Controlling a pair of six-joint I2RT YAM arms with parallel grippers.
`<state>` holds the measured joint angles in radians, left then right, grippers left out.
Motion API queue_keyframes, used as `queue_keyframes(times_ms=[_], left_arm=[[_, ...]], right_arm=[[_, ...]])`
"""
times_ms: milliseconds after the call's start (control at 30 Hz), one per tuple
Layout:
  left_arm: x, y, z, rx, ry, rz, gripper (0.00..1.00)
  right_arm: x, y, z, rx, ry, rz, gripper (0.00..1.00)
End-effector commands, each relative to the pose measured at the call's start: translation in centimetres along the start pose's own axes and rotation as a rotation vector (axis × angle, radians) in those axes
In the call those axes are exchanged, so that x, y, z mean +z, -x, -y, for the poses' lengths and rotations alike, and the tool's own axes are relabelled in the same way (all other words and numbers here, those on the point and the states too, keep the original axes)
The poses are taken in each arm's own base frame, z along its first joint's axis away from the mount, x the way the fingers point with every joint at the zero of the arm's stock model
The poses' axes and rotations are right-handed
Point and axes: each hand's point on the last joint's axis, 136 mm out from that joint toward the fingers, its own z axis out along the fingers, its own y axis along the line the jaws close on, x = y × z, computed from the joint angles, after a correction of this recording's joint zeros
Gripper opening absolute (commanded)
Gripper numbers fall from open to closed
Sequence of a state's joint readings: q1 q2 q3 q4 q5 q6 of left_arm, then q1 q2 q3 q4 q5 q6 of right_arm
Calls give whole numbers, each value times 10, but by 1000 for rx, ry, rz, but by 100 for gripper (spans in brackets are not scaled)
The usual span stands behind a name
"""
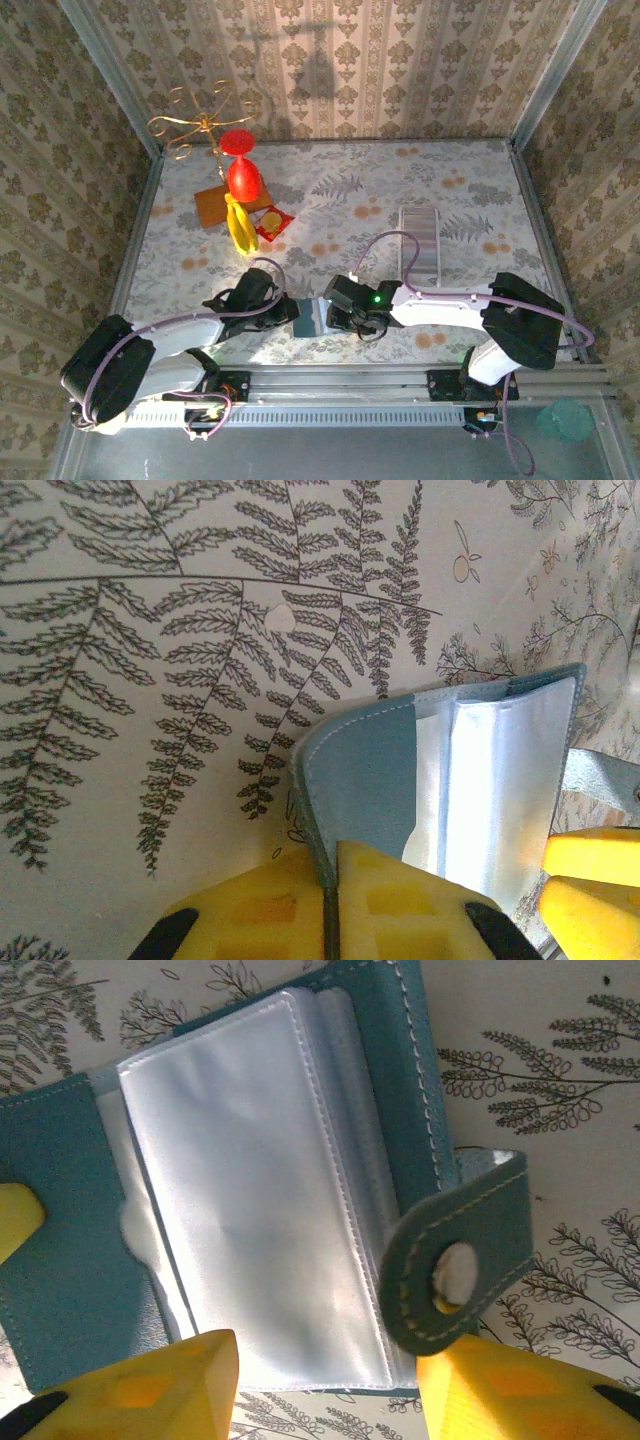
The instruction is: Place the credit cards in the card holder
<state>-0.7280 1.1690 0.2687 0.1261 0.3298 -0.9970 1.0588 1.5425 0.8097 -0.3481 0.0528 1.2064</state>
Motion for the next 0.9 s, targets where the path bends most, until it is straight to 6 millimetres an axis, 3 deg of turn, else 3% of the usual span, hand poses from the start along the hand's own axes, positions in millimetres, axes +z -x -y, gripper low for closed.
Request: queue_keyframes(times_ms=[0, 200, 500, 867], left_arm=[[0, -9, -17, -26, 59, -14, 10], [0, -9, -16, -26, 59, -15, 10], [1, -9, -17, -25, 62, -19, 9], [1, -10, -18, -24, 66, -25, 9]], right_arm=[[4, -3, 2, -28, -30, -7, 50], [9, -3, -18, -62, 22, -15, 51], [-4, 2, -9, -68, -18, 27, 52], [-17, 4, -34, -127, 29, 49, 52]])
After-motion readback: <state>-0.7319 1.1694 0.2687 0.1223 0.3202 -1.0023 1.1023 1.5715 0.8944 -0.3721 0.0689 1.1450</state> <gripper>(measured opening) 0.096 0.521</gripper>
